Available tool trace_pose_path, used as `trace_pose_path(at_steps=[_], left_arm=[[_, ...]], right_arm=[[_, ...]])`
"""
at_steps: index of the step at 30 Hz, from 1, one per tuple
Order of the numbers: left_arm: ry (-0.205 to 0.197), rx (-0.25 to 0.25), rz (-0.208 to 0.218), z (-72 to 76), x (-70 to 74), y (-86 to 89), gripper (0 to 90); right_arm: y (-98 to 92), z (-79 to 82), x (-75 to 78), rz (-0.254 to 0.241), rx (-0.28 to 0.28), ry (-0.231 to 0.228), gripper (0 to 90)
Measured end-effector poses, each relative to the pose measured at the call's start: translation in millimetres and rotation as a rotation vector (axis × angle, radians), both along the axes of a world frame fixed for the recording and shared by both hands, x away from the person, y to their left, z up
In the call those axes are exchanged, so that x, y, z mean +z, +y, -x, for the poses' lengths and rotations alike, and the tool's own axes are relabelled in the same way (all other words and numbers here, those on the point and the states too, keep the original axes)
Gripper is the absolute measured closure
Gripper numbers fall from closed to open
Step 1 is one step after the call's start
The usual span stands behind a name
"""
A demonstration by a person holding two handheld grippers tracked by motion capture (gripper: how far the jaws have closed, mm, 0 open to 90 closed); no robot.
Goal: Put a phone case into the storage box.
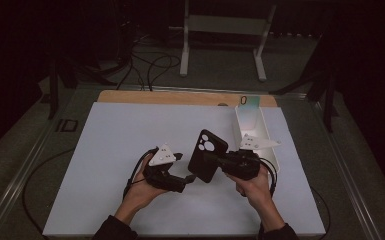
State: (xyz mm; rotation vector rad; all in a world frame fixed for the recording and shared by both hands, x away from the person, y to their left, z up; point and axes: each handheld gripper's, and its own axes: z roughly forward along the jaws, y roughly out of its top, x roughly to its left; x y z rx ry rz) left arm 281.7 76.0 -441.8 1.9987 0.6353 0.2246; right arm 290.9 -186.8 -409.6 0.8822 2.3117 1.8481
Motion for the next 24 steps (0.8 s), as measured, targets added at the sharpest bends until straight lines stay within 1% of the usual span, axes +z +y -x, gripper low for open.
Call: trace_pose_path(at_steps=[2,5,7,10,12,14,16,17,18,22,24], left_arm=[[0.007,-0.018,0.003,0.2,-0.7,-0.8,14.9],[0.005,-0.043,-0.010,1.2,-1.9,-3.1,12.4],[0.007,-0.048,-0.017,1.8,-2.7,-4.7,12.4],[0.015,-0.062,-0.013,1.8,-3.9,-5.8,12.5],[0.019,-0.074,-0.005,2.0,-4.5,-6.0,15.7],[0.027,-0.088,0.017,1.7,-5.2,-5.5,20.1],[0.027,-0.092,0.021,1.4,-5.5,-5.3,23.4],[0.033,-0.109,0.033,1.0,-5.9,-4.8,23.4],[0.034,-0.112,0.041,1.1,-6.0,-4.8,26.2],[0.034,-0.133,0.059,2.1,-5.1,-4.0,32.6],[0.026,-0.142,0.059,2.7,-4.6,-3.9,36.6]], right_arm=[[0.5,1.0,1.1,0.002,0.014,-0.005,85.9],[2.8,2.5,2.4,0.002,0.039,-0.020,85.9],[4.4,3.4,3.0,-0.004,0.058,-0.029,85.8],[6.4,4.5,3.4,-0.012,0.081,-0.034,85.8],[7.3,5.0,3.5,-0.024,0.103,-0.041,85.8],[8.2,5.4,3.8,-0.039,0.118,-0.044,85.8],[8.4,5.5,3.9,-0.047,0.126,-0.045,85.8],[8.7,5.6,4.0,-0.055,0.136,-0.046,85.8],[9.2,5.6,4.2,-0.056,0.145,-0.052,85.8],[9.2,5.1,3.8,-0.061,0.162,-0.057,85.8],[9.0,4.7,3.1,-0.065,0.167,-0.058,85.7]])
